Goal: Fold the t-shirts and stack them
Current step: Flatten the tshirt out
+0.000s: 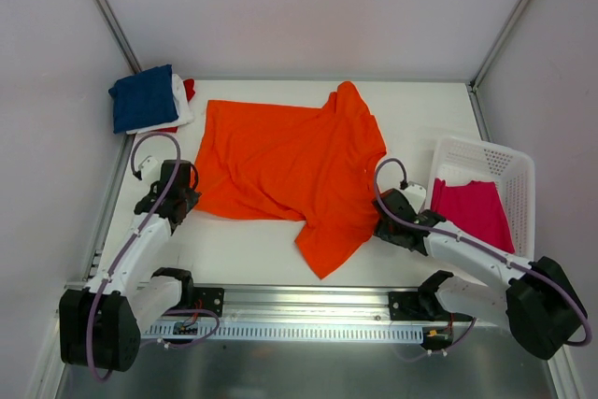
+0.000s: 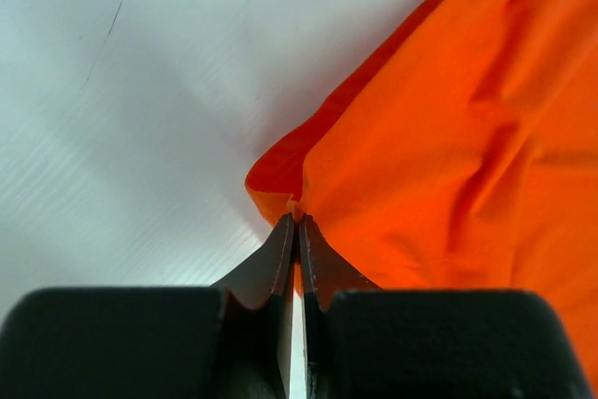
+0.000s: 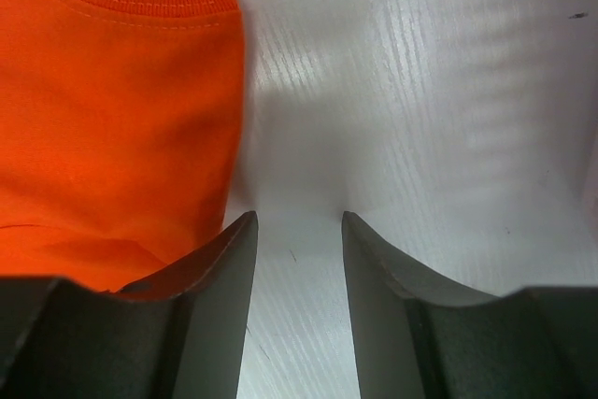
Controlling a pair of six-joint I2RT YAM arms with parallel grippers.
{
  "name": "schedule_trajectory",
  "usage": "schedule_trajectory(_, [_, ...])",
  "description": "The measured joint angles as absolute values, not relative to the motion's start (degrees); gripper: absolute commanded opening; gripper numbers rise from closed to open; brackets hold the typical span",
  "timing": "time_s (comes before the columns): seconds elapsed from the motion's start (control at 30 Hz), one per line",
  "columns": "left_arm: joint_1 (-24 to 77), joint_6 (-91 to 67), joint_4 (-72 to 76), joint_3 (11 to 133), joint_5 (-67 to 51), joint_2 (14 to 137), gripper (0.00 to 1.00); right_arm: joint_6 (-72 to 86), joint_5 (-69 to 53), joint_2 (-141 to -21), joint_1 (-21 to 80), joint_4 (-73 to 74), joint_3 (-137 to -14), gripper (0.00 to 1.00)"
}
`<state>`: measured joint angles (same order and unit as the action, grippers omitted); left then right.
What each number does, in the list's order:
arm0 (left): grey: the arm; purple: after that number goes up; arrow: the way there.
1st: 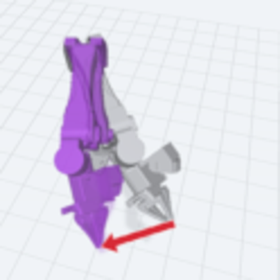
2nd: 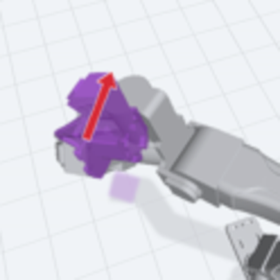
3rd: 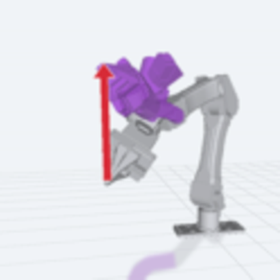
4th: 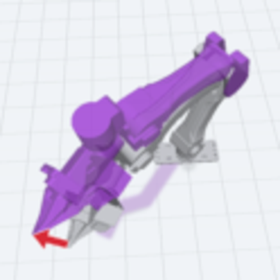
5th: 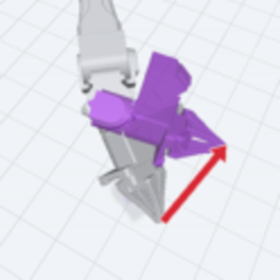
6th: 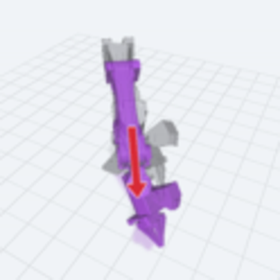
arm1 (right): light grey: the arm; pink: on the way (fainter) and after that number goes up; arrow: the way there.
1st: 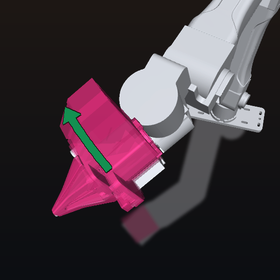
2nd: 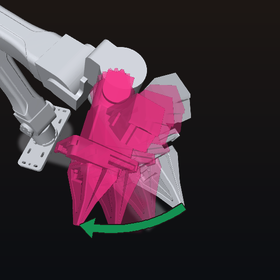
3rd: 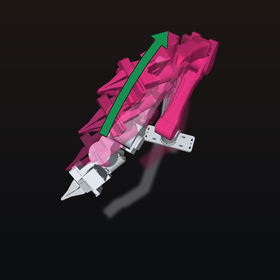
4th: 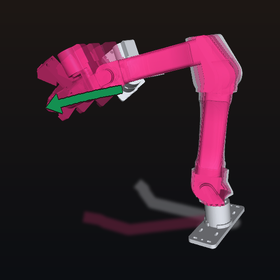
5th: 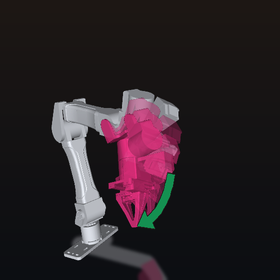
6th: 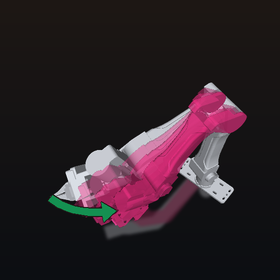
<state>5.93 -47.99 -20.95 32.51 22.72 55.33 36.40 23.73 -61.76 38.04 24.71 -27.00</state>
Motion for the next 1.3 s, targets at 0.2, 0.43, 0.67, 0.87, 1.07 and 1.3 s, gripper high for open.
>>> schedule_trajectory(0.2, [5.9,-48.5,-24.3,30.5,21.8,54.0,0.0,36.4,23.7,-58.7,38.1,24.7,-25.4,0.45])
schedule_trajectory(0.43, [5.9,-48.9,-26.5,29.0,21.5,51.9,0.08,36.4,23.7,-56.8,38.1,24.8,-24.4,0.45])
schedule_trajectory(0.67, [5.9,-49.1,-26.5,29.0,21.6,51.9,0.03,36.5,23.8,-54.5,38.1,26.6,-24.4,0.45])
schedule_trajectory(0.87, [5.9,-49.3,-26.6,28.1,21.6,51.9,0.0,36.8,23.4,-49.6,38.1,28.2,-24.4,0.48])
schedule_trajectory(1.07, [5.9,-49.5,-26.7,27.7,21.7,51.9,0.0,37.5,15.7,-50.1,38.9,21.8,-22.9,0.48])
schedule_trajectory(1.3, [5.9,-49.5,-26.7,27.2,21.7,51.2,0.0,40.7,14.2,-55.7,46.1,16.2,-23.9,0.47])
